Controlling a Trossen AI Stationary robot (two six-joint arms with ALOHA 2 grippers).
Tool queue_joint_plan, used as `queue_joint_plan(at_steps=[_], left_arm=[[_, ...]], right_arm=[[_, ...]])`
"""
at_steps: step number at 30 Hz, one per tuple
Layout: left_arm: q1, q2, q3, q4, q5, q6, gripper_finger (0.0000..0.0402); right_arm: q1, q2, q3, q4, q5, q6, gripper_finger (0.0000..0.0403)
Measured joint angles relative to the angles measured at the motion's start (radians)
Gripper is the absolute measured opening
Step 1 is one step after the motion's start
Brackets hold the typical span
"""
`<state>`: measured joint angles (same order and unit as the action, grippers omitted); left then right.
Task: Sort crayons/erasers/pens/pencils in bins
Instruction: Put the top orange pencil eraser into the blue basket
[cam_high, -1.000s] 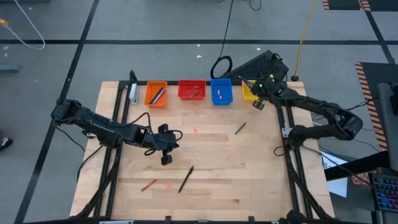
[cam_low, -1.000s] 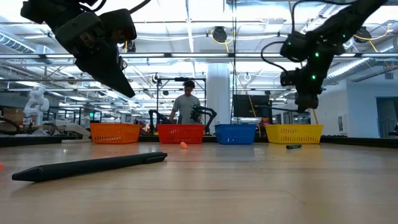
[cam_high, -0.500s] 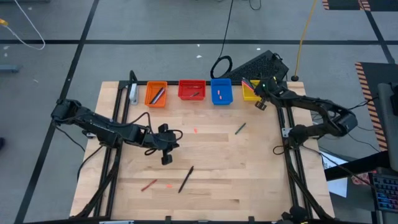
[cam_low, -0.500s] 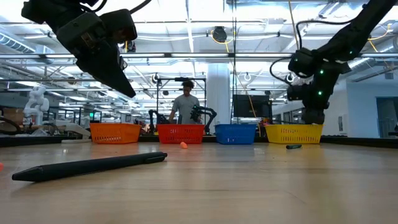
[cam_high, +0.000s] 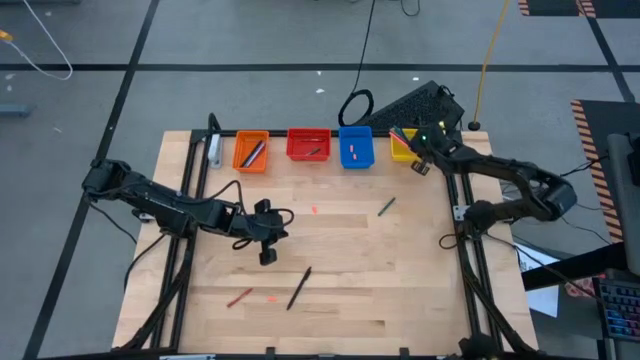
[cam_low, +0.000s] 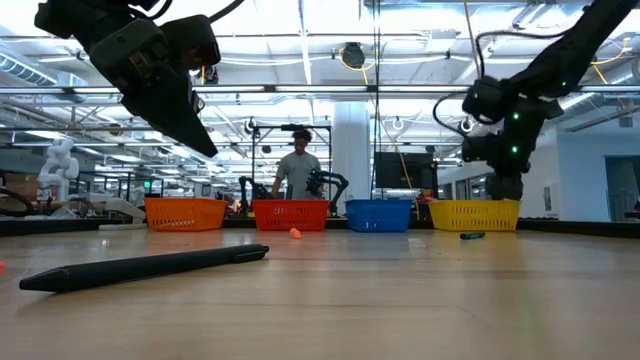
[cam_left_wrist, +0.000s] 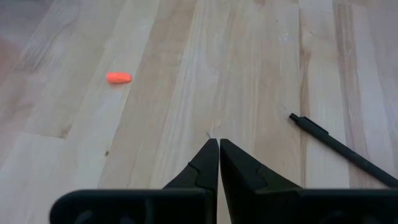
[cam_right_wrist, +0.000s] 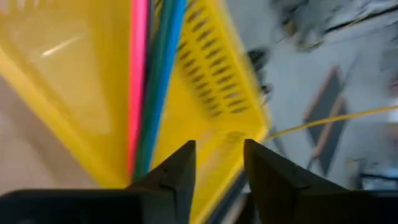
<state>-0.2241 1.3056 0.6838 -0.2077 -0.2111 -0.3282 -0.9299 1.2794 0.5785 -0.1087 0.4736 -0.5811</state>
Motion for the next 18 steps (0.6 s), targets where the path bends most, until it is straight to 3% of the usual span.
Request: queue_joint_plan(at_steps=[5, 9, 12, 18], left_arm=[[0.004, 0.0, 0.0, 0.0, 0.0, 0.01, 0.0021], [0.032, 0.0, 0.0, -0.006, 0.0, 0.047, 0.0021], [0.082, 0.009, 0.0, 0.012, 0.027, 0.095, 0.0017], [0.192, 0.048, -0.001, 0.105, 0.145, 0.207, 0.0006]], right_arm=[[0.059, -0.132, 0.001, 0.03, 0.056, -0.033, 0.0166], [0.143, -0.257, 0.002, 0.017, 0.051, 0.033, 0.0164], [0.243, -0.333, 0.002, -0.014, 0.024, 0.101, 0.0131], [0.47, -0.386, 0.002, -0.108, -0.135, 0.343, 0.0015]])
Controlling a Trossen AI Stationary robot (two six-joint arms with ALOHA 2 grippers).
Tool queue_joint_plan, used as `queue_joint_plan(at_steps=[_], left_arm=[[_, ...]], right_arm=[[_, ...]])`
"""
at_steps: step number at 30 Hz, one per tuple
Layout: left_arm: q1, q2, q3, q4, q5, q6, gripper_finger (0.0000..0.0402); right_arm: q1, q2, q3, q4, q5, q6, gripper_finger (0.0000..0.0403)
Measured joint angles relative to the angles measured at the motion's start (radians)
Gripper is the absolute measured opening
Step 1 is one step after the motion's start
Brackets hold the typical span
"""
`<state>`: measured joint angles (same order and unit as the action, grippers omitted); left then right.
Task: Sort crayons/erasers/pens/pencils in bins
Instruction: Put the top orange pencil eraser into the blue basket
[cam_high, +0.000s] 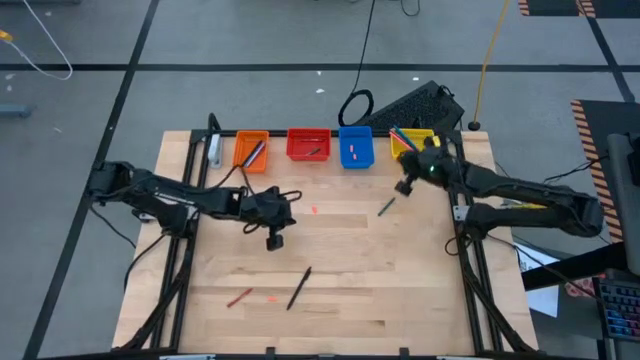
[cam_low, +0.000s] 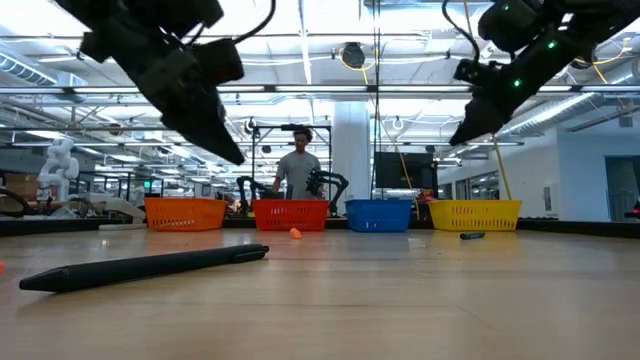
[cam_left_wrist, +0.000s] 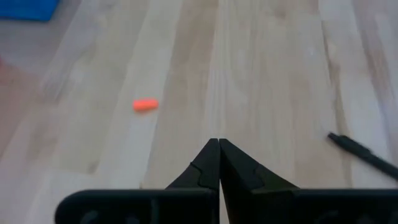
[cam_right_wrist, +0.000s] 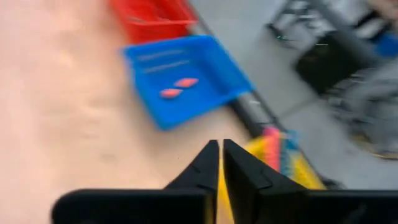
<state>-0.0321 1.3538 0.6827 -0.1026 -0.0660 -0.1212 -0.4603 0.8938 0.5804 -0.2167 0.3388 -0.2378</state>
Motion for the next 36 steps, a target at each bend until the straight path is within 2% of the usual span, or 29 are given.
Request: queue_joint_plan(at_steps=[3, 7, 13, 17, 21, 24, 28, 36], left_arm=[[0.04, 0.047, 0.0, 0.093, 0.059, 0.052, 0.0007], [0.099, 0.143, 0.025, 0.171, 0.092, 0.028, 0.0021], [0.131, 0.259, 0.096, 0.177, 0.091, 0.024, 0.0105], [0.148, 0.328, 0.125, 0.176, 0.028, 0.038, 0.0165], [0.181, 0.379, 0.132, 0.199, 0.026, 0.023, 0.0196], [0.204, 0.409, 0.133, 0.24, 0.074, 0.014, 0.0196], [0.218, 0.451, 0.133, 0.3, 0.141, 0.023, 0.0172], [0.23, 0.485, 0.134, 0.297, 0.138, 0.042, 0.0101]], right_arm=[[0.125, 0.025, 0.0, -0.004, -0.01, 0.096, 0.0014], [0.273, 0.078, 0.0, 0.062, -0.031, 0.198, 0.0012], [0.406, 0.146, 0.0, 0.207, -0.026, 0.226, 0.0002], [0.445, 0.168, 0.0, 0.27, -0.024, 0.23, 0.0001], [0.465, 0.18, 0.0, 0.285, -0.023, 0.229, 0.0001], [0.475, 0.182, 0.0, 0.291, -0.022, 0.227, 0.0001], [0.477, 0.185, 0.0, 0.309, -0.022, 0.221, 0.0], [0.477, 0.185, 0.0, 0.315, -0.022, 0.215, 0.0]])
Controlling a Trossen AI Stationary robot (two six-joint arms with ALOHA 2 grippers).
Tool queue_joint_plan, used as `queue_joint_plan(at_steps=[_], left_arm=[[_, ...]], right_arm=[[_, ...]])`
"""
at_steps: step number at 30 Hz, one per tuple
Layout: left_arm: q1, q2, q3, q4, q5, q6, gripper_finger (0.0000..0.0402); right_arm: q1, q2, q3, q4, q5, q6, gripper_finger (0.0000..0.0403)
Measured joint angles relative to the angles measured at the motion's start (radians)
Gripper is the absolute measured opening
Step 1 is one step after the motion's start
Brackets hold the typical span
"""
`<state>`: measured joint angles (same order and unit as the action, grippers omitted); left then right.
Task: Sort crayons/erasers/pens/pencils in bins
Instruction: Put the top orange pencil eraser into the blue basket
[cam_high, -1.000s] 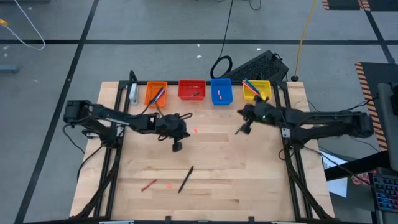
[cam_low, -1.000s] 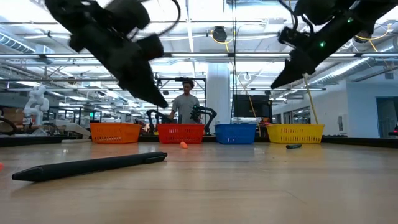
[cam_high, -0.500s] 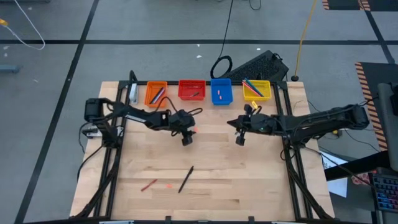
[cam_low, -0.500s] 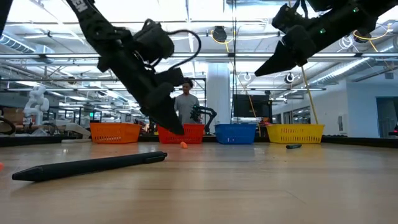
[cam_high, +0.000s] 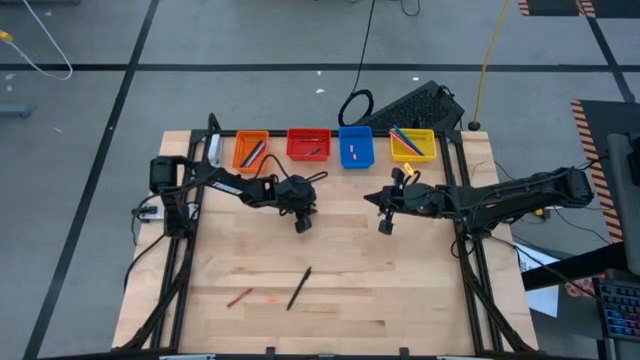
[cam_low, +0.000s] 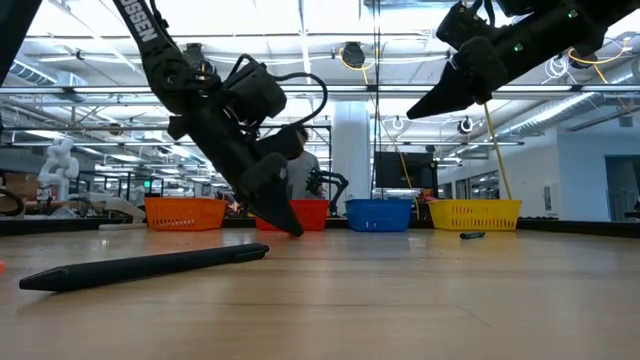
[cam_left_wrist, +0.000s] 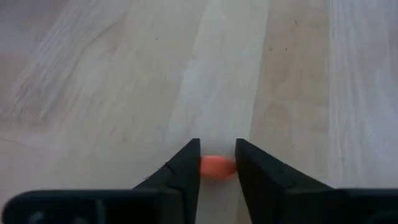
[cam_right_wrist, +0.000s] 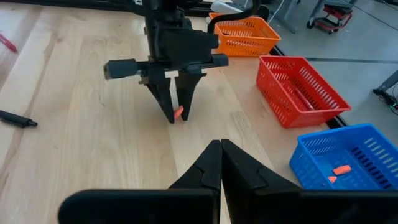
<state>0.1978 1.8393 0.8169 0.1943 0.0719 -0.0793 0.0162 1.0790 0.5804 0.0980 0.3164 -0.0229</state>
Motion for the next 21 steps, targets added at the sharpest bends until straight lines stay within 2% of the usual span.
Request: queue_joint_plan(at_steps=[10, 15, 21], left_arm=[[-0.002, -0.017, 0.0, -0.048, 0.008, 0.064, 0.0017], [-0.004, -0.081, -0.004, -0.077, 0.017, 0.049, 0.0018], [-0.011, -0.14, -0.024, 0.033, 0.07, -0.071, 0.002]], right_arm=[[0.0, 0.0, 0.0, -0.001, -0.001, -0.004, 0.0], [0.0, 0.0, 0.0, -0.006, -0.006, 0.003, 0.0], [0.009, 0.007, -0.056, 0.06, -0.007, 0.019, 0.0]])
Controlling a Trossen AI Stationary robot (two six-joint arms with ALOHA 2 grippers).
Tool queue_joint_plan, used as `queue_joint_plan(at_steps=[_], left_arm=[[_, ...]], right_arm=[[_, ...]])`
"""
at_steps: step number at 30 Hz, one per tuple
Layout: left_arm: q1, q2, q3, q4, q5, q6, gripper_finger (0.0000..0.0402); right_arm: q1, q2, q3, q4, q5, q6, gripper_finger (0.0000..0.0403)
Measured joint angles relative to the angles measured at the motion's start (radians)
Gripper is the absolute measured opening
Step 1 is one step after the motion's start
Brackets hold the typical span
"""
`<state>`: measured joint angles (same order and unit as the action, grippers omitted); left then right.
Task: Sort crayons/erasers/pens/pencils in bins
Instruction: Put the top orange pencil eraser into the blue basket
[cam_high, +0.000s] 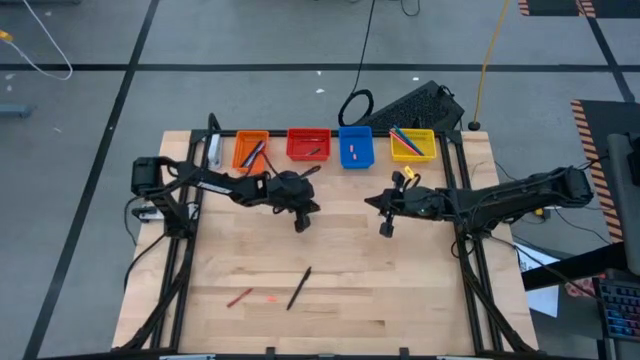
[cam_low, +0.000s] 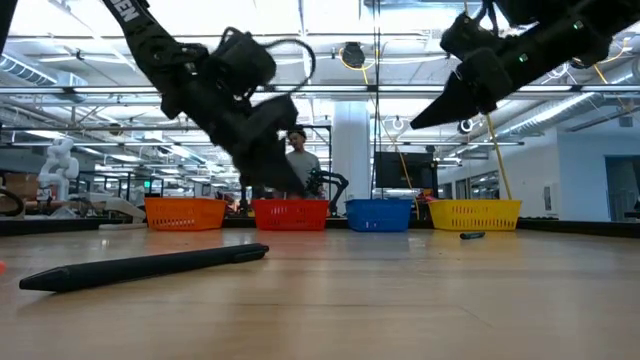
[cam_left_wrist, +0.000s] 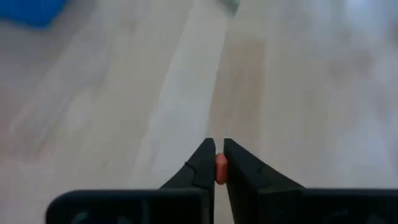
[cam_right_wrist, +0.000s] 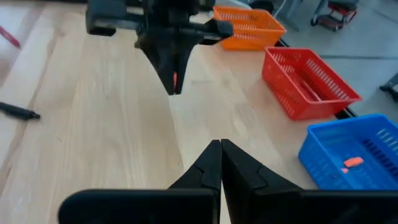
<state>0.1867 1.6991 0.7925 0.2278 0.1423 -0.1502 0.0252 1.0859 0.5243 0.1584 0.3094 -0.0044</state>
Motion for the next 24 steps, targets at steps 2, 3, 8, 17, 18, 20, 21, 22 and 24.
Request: queue_joint_plan(at_steps=[2, 3, 8, 17, 18, 20, 21, 22, 24], left_arm=[[0.0, -0.002, 0.002, 0.125, -0.016, -0.008, 0.0015], [0.008, -0.004, 0.003, 0.187, -0.039, -0.01, 0.0015], [0.075, 0.042, 0.084, 0.294, -0.168, -0.001, 0.0015], [0.16, 0.33, 0.451, 0.292, -0.218, -0.014, 0.0015], [0.168, 0.355, 0.482, 0.293, -0.221, -0.028, 0.0015], [0.183, 0.405, 0.536, 0.279, -0.222, -0.059, 0.0015], [0.188, 0.428, 0.559, 0.274, -0.223, -0.07, 0.0015], [0.192, 0.446, 0.575, 0.256, -0.223, -0.078, 0.0015], [0.194, 0.48, 0.611, 0.242, -0.224, -0.081, 0.0015]], right_arm=[[0.008, 0.0, -0.049, 0.096, 0.0, 0.0, 0.0], [0.014, 0.0, -0.079, 0.156, 0.0, 0.001, 0.0], [0.031, 0.0, -0.19, 0.388, 0.0, 0.023, 0.0], [0.047, -0.001, -0.215, 0.462, 0.004, -0.019, 0.0], [0.05, -0.001, -0.215, 0.463, 0.004, -0.021, 0.0], [0.058, -0.001, -0.215, 0.463, 0.004, -0.024, 0.0], [0.062, -0.001, -0.215, 0.463, 0.004, -0.025, 0.0], [0.066, -0.001, -0.215, 0.465, 0.004, -0.028, 0.0], [0.071, -0.001, -0.215, 0.467, 0.008, -0.035, 0.0]])
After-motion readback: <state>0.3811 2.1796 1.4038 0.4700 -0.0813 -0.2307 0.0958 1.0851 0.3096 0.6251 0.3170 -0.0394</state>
